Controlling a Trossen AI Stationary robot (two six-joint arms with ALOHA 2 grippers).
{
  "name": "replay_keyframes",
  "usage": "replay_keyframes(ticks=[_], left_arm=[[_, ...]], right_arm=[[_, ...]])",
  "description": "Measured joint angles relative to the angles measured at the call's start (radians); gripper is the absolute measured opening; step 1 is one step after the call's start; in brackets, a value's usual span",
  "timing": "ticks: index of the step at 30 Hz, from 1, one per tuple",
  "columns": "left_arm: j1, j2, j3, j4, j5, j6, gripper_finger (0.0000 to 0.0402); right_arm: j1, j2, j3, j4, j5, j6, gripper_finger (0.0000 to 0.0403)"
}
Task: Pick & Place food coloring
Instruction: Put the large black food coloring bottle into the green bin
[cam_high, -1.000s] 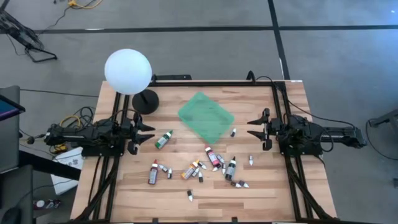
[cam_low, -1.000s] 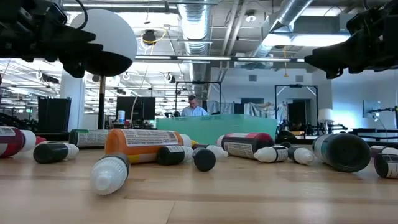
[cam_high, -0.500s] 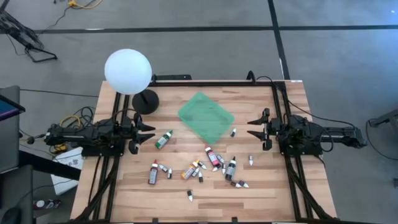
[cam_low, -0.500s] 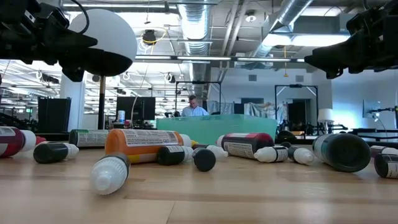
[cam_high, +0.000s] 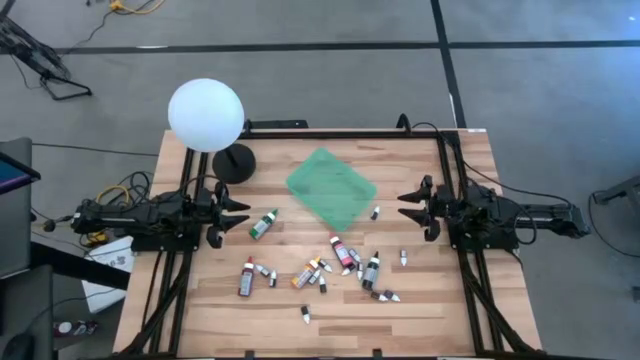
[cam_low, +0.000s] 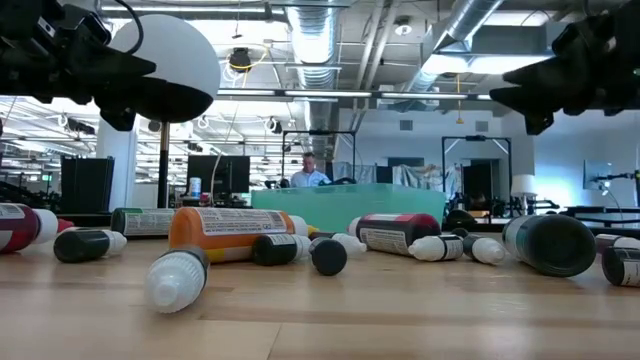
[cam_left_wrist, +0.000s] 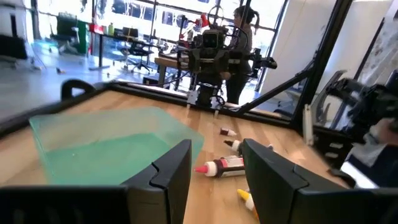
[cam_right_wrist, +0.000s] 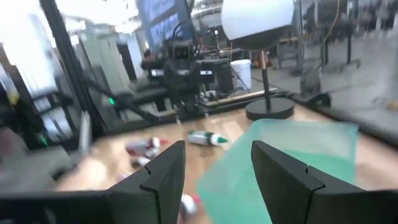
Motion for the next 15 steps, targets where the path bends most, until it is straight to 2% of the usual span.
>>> replay_keyframes(ticks=[5, 10, 12, 15], left_arm=[[0.000, 0.000, 0.000, 0.010, -0.064, 0.081, 0.0138], [0.000, 0.000, 0.000, 0.011, -0.064, 0.079, 0.0138], [0.000, 0.000, 0.000, 0.011, -0.065, 0.078, 0.0138], [0.000, 0.000, 0.000, 0.017, -0.071, 0.097, 0.0138]], right_arm=[[0.000, 0.000, 0.000, 0.053, 0.000, 0.139, 0.0178], [-0.002, 0.000, 0.000, 0.060, 0.015, 0.110, 0.0178], [-0.008, 0.000, 0.000, 0.099, 0.056, 0.115, 0.0178], [-0.017, -0.001, 0.004, 0.179, 0.051, 0.136, 0.0178]])
